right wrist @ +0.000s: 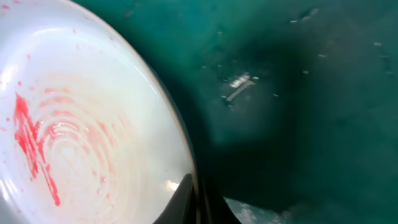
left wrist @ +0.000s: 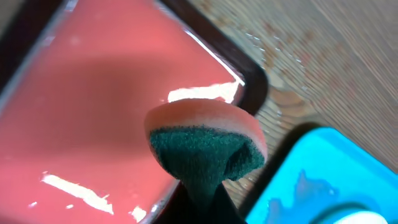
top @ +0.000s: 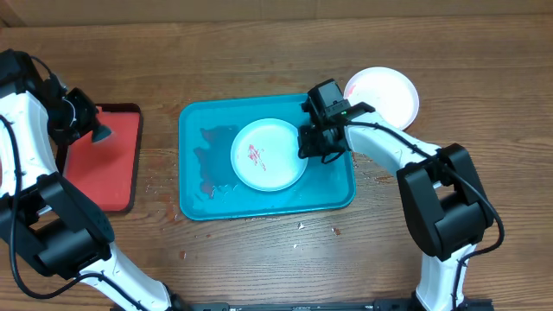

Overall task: Clean dirty plates on tray and stack at the side
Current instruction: 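Carry the sponge with the left gripper to the white plate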

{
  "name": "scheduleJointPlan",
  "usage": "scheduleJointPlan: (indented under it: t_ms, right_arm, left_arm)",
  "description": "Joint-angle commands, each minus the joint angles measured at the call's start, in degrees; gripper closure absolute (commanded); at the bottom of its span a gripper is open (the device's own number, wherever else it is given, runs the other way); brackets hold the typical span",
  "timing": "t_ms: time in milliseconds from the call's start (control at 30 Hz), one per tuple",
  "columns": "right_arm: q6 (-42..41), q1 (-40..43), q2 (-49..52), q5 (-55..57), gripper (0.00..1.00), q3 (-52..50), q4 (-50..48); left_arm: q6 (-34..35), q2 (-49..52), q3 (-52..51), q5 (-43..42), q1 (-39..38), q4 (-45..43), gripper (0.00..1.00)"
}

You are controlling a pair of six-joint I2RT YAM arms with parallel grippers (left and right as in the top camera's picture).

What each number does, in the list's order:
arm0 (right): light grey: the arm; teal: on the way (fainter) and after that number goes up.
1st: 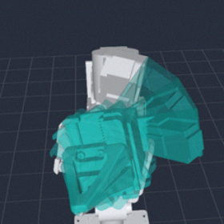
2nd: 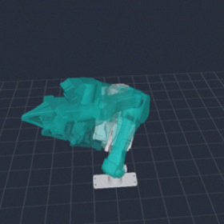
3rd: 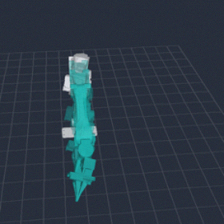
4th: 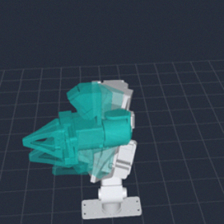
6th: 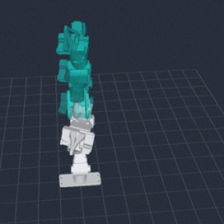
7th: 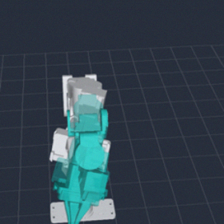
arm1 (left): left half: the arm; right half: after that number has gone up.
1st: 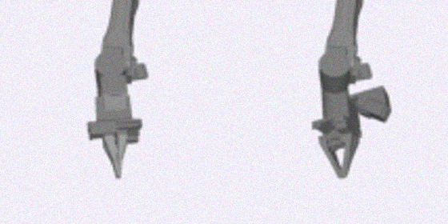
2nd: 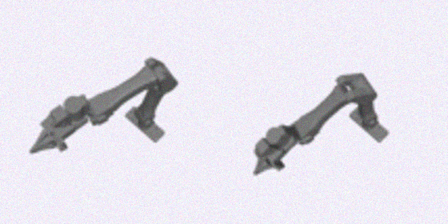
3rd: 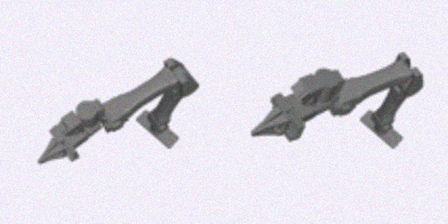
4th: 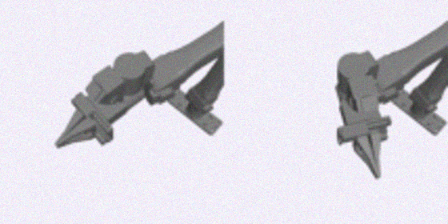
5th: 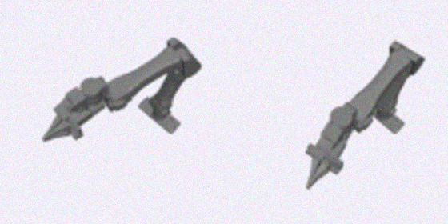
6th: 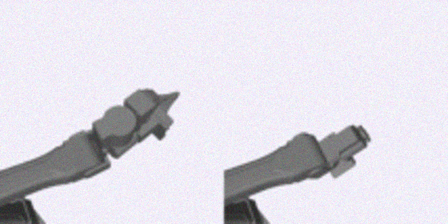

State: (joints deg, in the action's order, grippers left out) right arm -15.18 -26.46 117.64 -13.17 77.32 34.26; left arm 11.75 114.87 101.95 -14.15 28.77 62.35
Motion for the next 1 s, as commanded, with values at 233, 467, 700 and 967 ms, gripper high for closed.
scheduleJointPlan:
  t_ms: [233, 467, 700, 967]
  right_arm:
    - [-8.8, -3.4, 4.6, 3.0, 0.96, -0.5, -3.7]
    - [-10.6, -3.4, 4.6, 8.2, 0.96, -0.5, -3.6]
    - [-13.0, -3.4, 4.6, 9.5, 0.96, -0.5, -3.6]
    - [-13.0, -3.4, 4.6, 9.5, 0.96, -0.5, -4.1]
  left_arm:
    - [-5.6, 0.2, 0.4, -5.6, -7.6, 3.4, 0.96]
    - [-6.5, 0.2, 0.4, -6.1, -16.5, 7.3, 0.96]
    - [-6.3, 0.2, 0.4, -5.7, -27.8, 6.9, 0.96]
    - [-0.1, 1.4, 0.4, -2.1, -37.4, 3.1, 0.96]
